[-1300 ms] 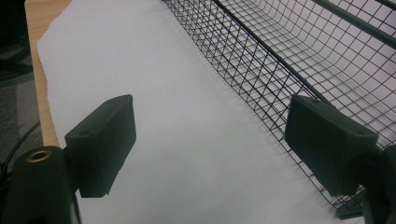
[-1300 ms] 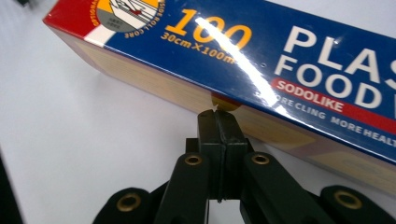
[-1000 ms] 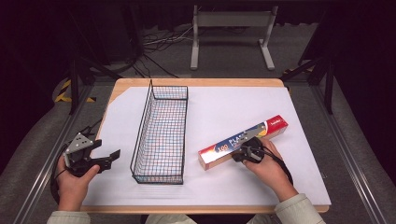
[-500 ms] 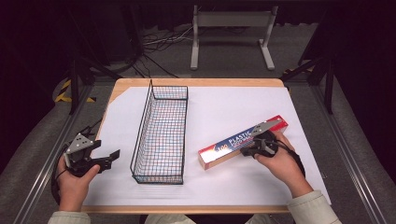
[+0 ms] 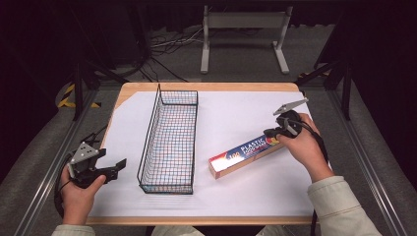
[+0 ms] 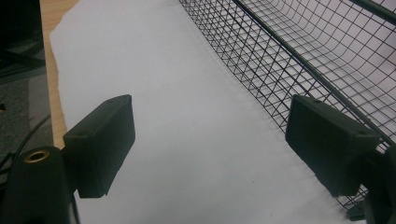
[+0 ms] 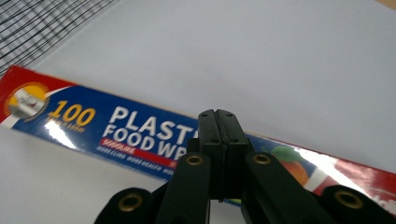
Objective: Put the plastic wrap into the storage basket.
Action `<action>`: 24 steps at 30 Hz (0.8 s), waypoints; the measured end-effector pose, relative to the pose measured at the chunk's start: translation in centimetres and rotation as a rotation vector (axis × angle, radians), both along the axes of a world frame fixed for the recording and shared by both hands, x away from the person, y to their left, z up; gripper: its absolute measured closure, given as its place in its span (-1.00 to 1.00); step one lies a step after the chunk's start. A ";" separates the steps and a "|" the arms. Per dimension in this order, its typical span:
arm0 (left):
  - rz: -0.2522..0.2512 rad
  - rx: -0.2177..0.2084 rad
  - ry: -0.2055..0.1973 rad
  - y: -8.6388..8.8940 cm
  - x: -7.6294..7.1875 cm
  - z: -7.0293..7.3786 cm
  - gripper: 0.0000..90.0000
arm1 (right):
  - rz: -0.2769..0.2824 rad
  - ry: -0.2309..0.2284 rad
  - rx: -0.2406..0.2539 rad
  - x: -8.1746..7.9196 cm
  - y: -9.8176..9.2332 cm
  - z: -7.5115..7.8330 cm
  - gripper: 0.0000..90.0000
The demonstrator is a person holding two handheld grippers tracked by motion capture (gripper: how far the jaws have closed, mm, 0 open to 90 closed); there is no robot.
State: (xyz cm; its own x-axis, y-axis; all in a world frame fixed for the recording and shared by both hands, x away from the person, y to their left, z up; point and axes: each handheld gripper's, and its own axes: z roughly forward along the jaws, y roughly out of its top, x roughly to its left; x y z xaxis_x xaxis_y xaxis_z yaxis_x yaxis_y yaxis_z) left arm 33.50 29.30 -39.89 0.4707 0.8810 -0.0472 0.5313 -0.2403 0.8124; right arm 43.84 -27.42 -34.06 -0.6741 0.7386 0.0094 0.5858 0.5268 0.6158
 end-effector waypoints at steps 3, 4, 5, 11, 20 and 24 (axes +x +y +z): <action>0.001 -0.003 -0.002 0.0 0.0 -0.1 -0.63 | -0.035 0.003 -0.007 1.3 -0.4 0.2 1.00; 0.000 -0.004 0.000 0.0 0.0 -0.1 -0.63 | -0.038 0.002 -0.007 1.7 -0.5 0.2 1.00; 0.000 -0.003 0.000 0.0 0.1 -0.1 -0.63 | -0.037 0.003 -0.013 2.1 -0.6 0.1 1.00; 0.007 -0.008 -0.001 0.0 0.1 -0.2 -0.63 | -0.107 0.009 -0.046 4.4 -1.2 -1.2 1.00; 0.009 -0.007 0.002 -0.1 0.1 -0.3 -0.64 | -0.185 0.023 -0.083 6.6 -2.6 -3.0 1.00; 0.008 -0.004 0.002 0.1 0.1 -0.3 -0.64 | -0.205 0.032 -0.115 7.2 -2.9 -3.8 1.00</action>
